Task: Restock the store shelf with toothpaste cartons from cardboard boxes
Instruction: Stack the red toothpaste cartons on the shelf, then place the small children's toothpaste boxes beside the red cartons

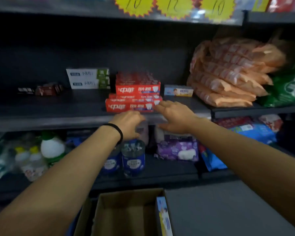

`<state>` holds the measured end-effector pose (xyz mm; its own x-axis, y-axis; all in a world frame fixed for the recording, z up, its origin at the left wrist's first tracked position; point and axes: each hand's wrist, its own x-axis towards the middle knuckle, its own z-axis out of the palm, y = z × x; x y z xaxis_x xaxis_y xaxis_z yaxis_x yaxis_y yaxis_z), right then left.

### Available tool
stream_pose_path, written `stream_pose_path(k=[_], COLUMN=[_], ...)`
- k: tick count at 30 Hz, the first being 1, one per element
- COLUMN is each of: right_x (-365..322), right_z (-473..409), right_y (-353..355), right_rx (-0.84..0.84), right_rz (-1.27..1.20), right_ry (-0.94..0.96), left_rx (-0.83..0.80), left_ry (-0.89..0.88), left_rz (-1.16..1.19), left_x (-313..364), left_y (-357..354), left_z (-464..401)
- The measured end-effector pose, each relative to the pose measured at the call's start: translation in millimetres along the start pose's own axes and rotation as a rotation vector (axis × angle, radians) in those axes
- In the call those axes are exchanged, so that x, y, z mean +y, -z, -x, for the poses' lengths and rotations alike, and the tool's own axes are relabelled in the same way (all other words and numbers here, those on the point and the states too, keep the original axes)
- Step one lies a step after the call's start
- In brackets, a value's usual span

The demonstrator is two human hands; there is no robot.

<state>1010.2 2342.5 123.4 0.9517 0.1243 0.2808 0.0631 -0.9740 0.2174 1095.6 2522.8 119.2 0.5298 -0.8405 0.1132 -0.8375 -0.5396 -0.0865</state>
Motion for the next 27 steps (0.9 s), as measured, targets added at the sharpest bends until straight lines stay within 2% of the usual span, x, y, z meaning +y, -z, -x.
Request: stream_pose_path(k=[8, 16, 20, 27], right_x=[-46.5, -56.7, -50.0, -36.5], right_z=[109.2, 149.0, 160.0, 171.0], right_y=[-95.2, -182.7, -218.3, -265.6], right_rx=[-0.141, -0.285, -0.342, -0.447], right_rz=[-0.126, -0.189, -0.206, -0.226], right_ry=[-0.038, -0.1, -0.13, -0.169], left_rx=[-0.221, -0.447, -0.488, -0.451], left_ry=[-0.108, -0.285, -0.359, -0.552], left_rz=[0.064, 0.101, 0.074, 0.07], left_x=[60.8, 95.4, 103.2, 114.3], left_y=[-125.9, -251.1, -296.1, -347.5], left_z=[57.0, 67.3, 59.2, 35.8])
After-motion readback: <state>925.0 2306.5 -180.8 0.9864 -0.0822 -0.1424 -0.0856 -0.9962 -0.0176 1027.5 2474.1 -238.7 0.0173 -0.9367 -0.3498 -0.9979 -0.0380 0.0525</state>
